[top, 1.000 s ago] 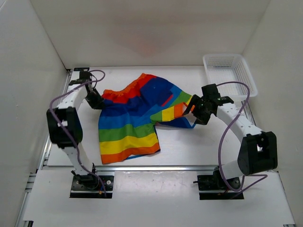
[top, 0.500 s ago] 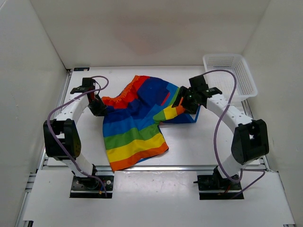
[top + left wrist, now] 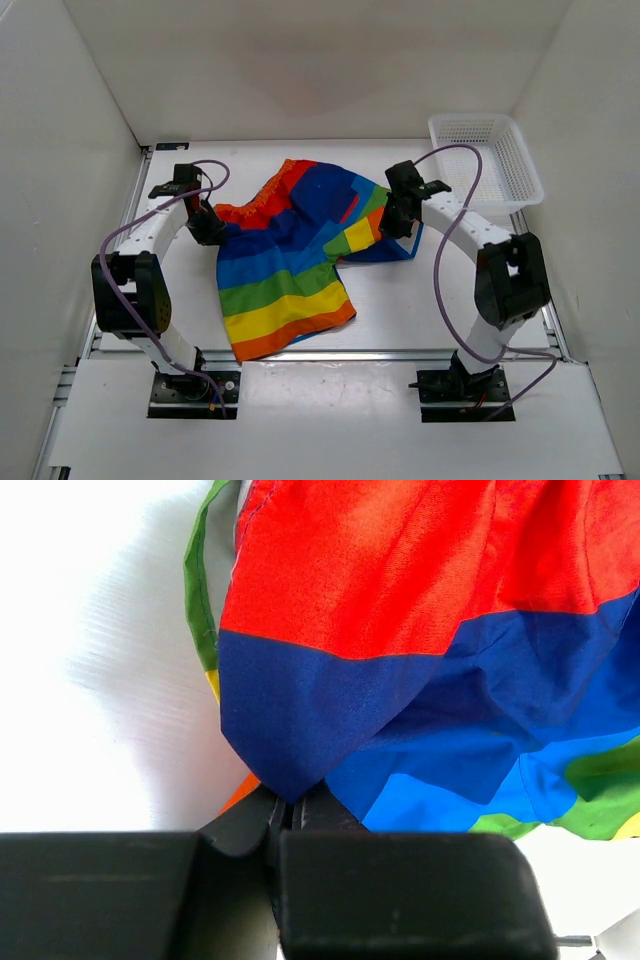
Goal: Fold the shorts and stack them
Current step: Flatten the shorts out
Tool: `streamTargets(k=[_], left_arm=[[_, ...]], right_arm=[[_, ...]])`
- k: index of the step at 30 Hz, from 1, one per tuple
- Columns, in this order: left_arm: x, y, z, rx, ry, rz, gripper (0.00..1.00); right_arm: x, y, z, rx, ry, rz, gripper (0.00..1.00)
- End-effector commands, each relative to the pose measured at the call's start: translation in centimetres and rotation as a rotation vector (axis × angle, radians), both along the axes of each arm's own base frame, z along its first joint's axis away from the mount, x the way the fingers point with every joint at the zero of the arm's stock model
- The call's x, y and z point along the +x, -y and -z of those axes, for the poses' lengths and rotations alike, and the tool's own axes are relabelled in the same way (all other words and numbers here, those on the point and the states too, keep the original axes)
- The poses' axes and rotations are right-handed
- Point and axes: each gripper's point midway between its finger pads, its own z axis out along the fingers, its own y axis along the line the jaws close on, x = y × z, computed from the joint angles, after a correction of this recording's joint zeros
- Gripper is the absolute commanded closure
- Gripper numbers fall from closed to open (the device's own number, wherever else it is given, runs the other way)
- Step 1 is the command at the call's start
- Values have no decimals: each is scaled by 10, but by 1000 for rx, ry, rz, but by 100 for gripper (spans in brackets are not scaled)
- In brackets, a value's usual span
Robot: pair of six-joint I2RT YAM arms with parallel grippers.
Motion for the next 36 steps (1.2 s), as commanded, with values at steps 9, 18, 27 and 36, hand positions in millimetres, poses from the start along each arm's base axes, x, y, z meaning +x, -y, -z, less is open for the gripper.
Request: streamTargets(k=[9, 18, 27, 36], left_arm=[[20, -2, -21, 12, 75, 12, 90], [17, -2, -20, 12, 66, 12, 90], [15, -3, -17, 17, 56, 0, 90], [18, 1, -14, 13, 47, 0, 90]], right_arm=[[-5, 18, -33, -80, 137, -47, 27], [27, -16, -21, -30, 149, -177, 83], [-56, -20, -42, 0, 115, -261, 100], [-160, 1, 27, -120, -125, -233, 70]])
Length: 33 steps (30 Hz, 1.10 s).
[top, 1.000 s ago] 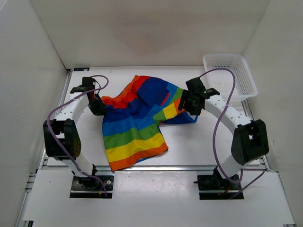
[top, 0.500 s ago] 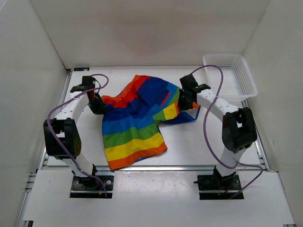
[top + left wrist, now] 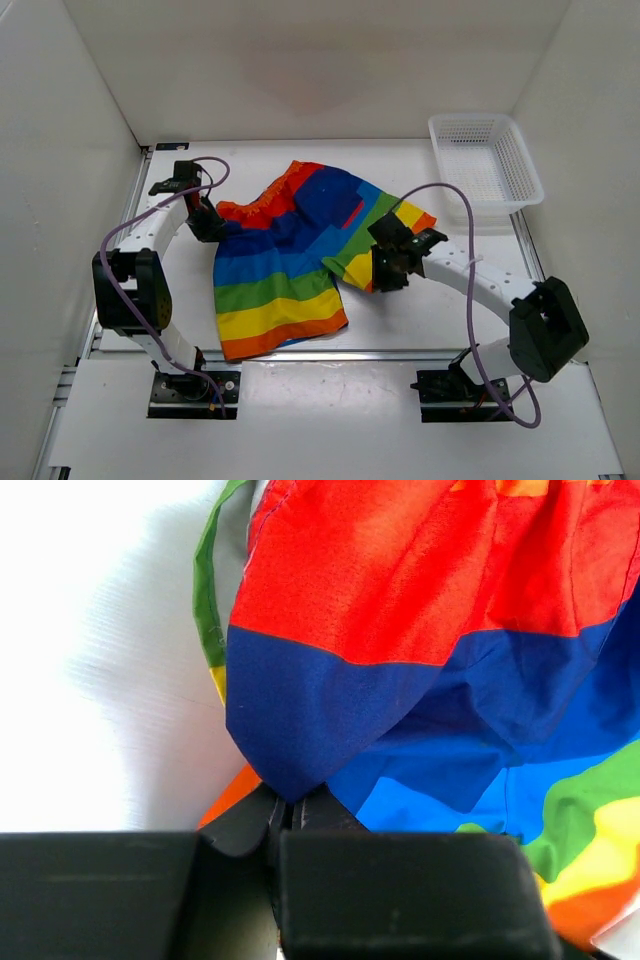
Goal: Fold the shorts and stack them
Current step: Flatten the shorts out
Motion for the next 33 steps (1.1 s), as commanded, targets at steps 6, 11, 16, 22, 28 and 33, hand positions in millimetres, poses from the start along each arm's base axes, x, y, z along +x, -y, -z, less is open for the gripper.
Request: streamTargets(k=[6, 11, 16, 22, 28, 33], left_arm=[[10, 3, -11, 2, 39, 2, 90], [16, -3, -46, -4, 116, 19, 62], [31, -11, -79, 47, 194, 34, 10], [67, -19, -54, 117, 125, 46, 7], [69, -32, 18, 101, -41, 46, 29], [61, -38, 51, 88, -111, 36, 90]], right_arm=[[10, 38, -20, -156, 25, 129, 36], [52, 51, -72, -84, 145, 221, 48], [100, 55, -73, 14, 182, 280, 76], [99, 17, -11, 124, -59, 199, 76], [69, 21, 29, 137, -148, 234, 46], [75, 32, 63, 37, -176, 226, 64]])
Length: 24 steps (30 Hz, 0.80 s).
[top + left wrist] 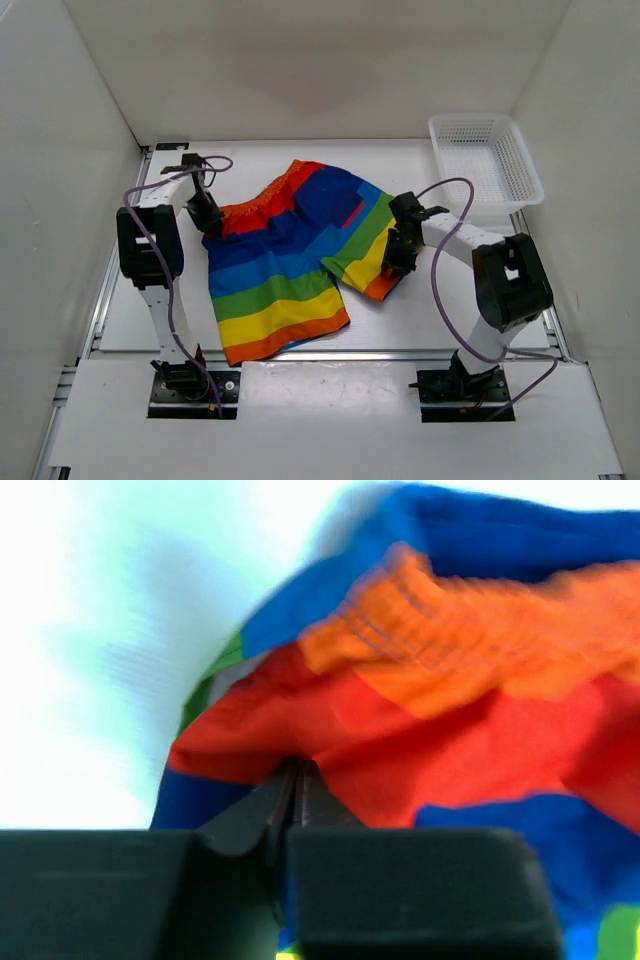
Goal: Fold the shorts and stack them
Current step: Flatten the shorts out
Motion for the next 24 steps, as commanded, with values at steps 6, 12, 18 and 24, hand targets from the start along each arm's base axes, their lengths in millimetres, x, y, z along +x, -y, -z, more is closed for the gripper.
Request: streamTargets(k=[6, 12, 18, 24], left_arm=[[-24, -34, -2, 1, 11, -91, 90], [-57, -27, -12, -52, 13, -118, 90], [-60, -6, -28, -89, 59, -96, 90], [-43, -4, -29, -91, 72, -95, 90]], right_arm=[[91, -8, 18, -67, 73, 16, 88], [229, -27, -28, -73, 264, 24, 79], [223, -73, -129, 50, 454, -114, 20], [88, -85, -88, 35, 312, -303, 16]])
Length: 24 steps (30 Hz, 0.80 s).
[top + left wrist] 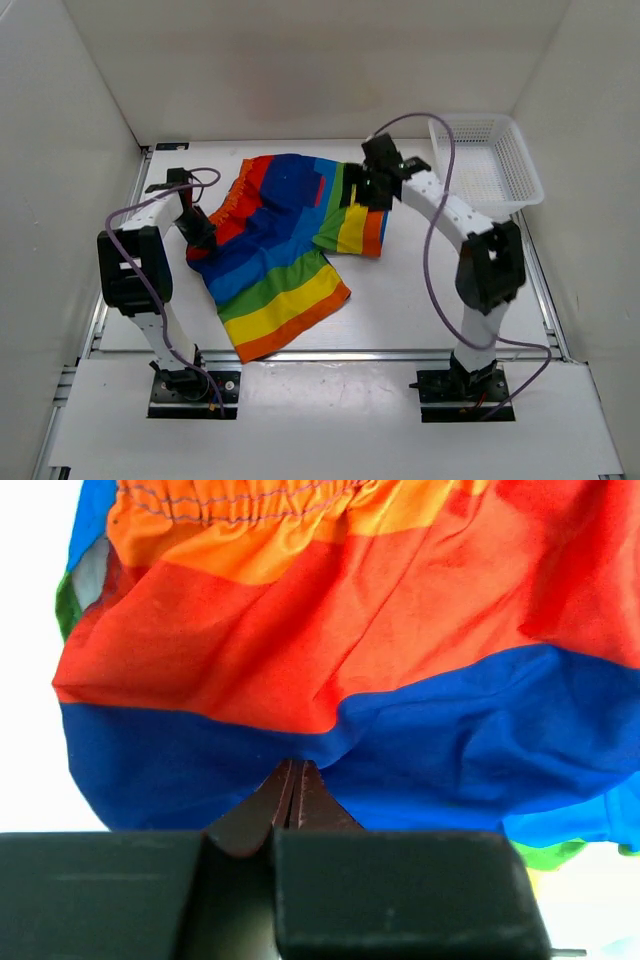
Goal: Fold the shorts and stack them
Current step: Flatten the shorts out
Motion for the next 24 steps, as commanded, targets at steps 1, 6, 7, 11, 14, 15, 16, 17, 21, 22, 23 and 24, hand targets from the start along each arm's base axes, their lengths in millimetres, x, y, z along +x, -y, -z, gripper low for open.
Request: streamTargets(k=[1, 6, 7, 11, 14, 15, 16, 17, 21, 22, 23, 24], left_arm=[[19, 0, -17, -3, 70, -11, 90], [28, -3, -19, 9, 84, -5, 90], [30, -4, -17, 12, 81, 4, 90], [29, -7, -13, 30, 70, -1, 90], [27, -9, -18, 41, 81, -4, 90], [27, -9, -18, 41, 82, -4, 90], [25, -9, -19, 41, 82, -4, 90], [25, -9, -19, 41, 82, -4, 90], [21, -8, -26, 42, 94, -5, 90], [21, -8, -31, 43, 106, -5, 90], [19, -8, -30, 45, 97, 4, 90], [19, -8, -34, 46, 109, 4, 90]], right_arm=[[-94, -10, 32, -29, -105, -162, 16], [-191, -32, 68, 4, -211, -376, 18], [-195, -36, 69, -10, -202, -404, 18], [-207, -40, 88, -81, -211, -444, 23], [-202, -43, 101, -97, -220, -439, 31], [-197, -48, 100, -90, -210, -440, 42], [-194, -50, 100, -89, -207, -440, 50], [-192, -50, 106, -106, -212, -433, 62], [-161, -19, 117, -186, -225, -337, 100], [-149, -12, 118, -201, -212, -317, 100], [-135, 7, 116, -224, -206, -276, 100], [-117, 20, 109, -259, -173, -234, 100]])
